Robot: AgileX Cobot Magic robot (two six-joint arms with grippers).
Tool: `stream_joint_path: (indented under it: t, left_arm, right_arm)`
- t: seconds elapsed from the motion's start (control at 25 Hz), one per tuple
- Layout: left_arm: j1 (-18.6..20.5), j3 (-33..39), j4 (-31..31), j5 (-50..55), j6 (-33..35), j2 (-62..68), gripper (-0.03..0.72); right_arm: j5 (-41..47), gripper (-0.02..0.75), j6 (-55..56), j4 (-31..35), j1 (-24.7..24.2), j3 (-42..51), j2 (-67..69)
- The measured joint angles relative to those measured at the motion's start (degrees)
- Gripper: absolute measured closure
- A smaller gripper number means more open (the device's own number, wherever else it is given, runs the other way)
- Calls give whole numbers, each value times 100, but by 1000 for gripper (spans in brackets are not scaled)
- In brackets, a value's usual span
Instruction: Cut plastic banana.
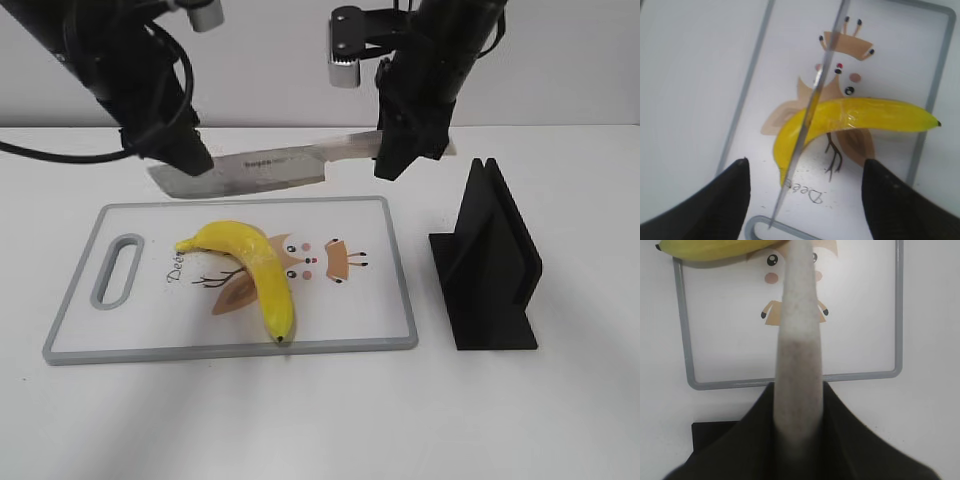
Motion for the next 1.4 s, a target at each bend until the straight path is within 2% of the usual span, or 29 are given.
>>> stream_joint_path:
  t: [0.16, 0.28, 0.48, 0.6, 0.68, 0.84, 0.96, 1.2, 1.4]
  left_arm:
    - [43, -226, 230, -227, -608, -245, 30]
    - [151, -348, 678, -213, -1612, -436, 43]
    - [392, -371, 1757, 282, -3715, -654, 92]
    - [590, -371, 2082, 977, -4762, -689, 99]
    - [745, -371, 2156, 1264, -5212, -689, 102]
    - [1019, -322, 2187, 1336, -5694, -761, 102]
    - [1154, -40, 2181, 1330, -5889, -976, 109]
    - [1170, 1388, 2163, 1341, -5946, -1910, 119]
    - [1170, 2612, 2161, 1360, -5950, -3036, 119]
  right_arm:
    - [-6, 569, 60, -13, 0, 0, -74]
    - [-6, 568, 491, -13, 0, 0, -206]
    - [-6, 568, 1707, -8, 0, -2, -476]
    - [-6, 568, 2543, -27, 0, -2, -608]
    - [-1, 568, 3147, -68, 0, -2, -669]
    - [-1, 568, 4691, -132, 0, 9, -772]
    - [-19, 568, 5276, 3, -5, 282, -986]
    - [-73, 569, 5585, 172, -5, 1600, -1801]
    - [-884, 569, 5980, 172, -5, 2841, -2655]
